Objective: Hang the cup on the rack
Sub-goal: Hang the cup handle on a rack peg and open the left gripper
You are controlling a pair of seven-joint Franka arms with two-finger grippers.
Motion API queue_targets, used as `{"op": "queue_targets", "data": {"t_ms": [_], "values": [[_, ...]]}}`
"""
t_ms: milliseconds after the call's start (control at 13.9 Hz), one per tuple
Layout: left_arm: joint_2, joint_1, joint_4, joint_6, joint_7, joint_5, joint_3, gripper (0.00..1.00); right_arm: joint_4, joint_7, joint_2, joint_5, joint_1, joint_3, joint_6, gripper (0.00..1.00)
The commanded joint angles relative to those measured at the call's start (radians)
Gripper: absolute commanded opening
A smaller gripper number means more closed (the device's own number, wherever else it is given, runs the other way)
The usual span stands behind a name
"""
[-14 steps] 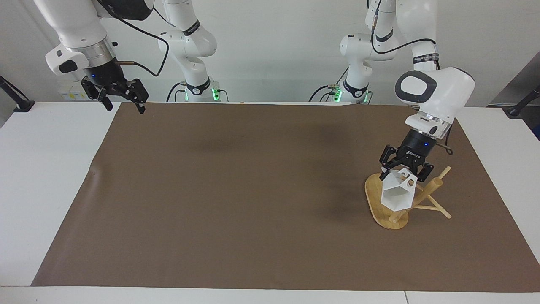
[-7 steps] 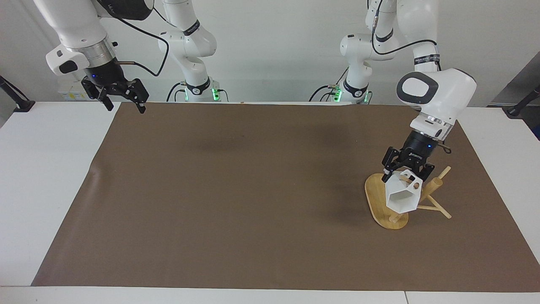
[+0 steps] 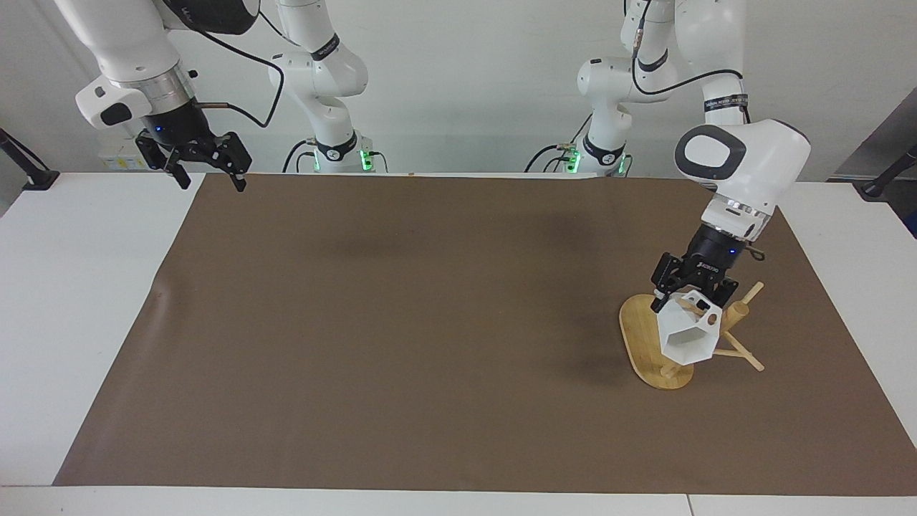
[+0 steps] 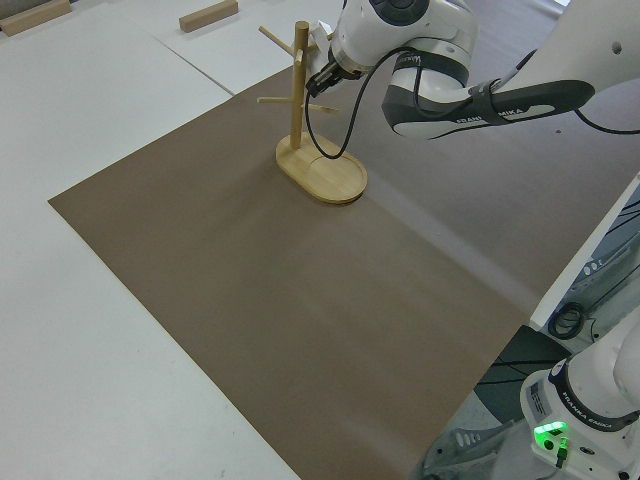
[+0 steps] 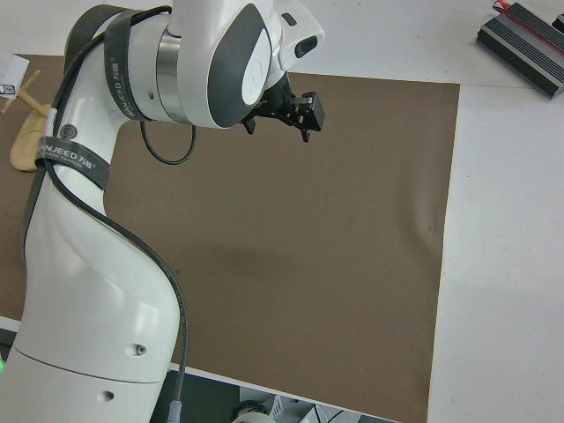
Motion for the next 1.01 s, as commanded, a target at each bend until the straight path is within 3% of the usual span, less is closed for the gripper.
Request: {"op": "queue_targets", "data": {"t_ms": [0, 216, 289, 361, 433, 722, 938], "values": [[0.008, 0.003, 0.009, 0.014, -0.027, 0.024, 0.001, 0.00, -0.008, -0.011, -0.010, 0.017, 0.003, -0.005, 0.001, 1.00], [0.008, 0.002, 0.001, 0.006, -0.070, 0.026, 0.001, 0.04, -0.014, -0.011, -0.012, 0.017, 0.006, -0.007, -0.002, 1.00], [0.007, 0.002, -0.001, 0.004, -0.076, 0.026, 0.003, 0.19, -0.016, -0.011, -0.013, 0.017, 0.006, -0.005, -0.001, 1.00], [0.007, 0.002, -0.001, 0.004, -0.076, 0.026, 0.001, 0.72, -0.016, -0.011, -0.013, 0.018, 0.006, -0.005, -0.001, 1.00], [0.007, 0.002, -0.001, 0.003, -0.076, 0.034, 0.003, 1.00, -0.016, -0.016, -0.013, 0.018, 0.006, -0.004, -0.002, 1.00], [0.008, 0.008, 0.010, -0.022, -0.076, 0.072, 0.004, 1.00, -0.016, -0.016, -0.013, 0.018, 0.006, -0.002, -0.009, 1.00], [0.010, 0.063, 0.060, -0.127, -0.092, 0.165, 0.006, 1.00, -0.016, -0.016, -0.013, 0.018, 0.006, -0.002, -0.009, 1.00]]}}
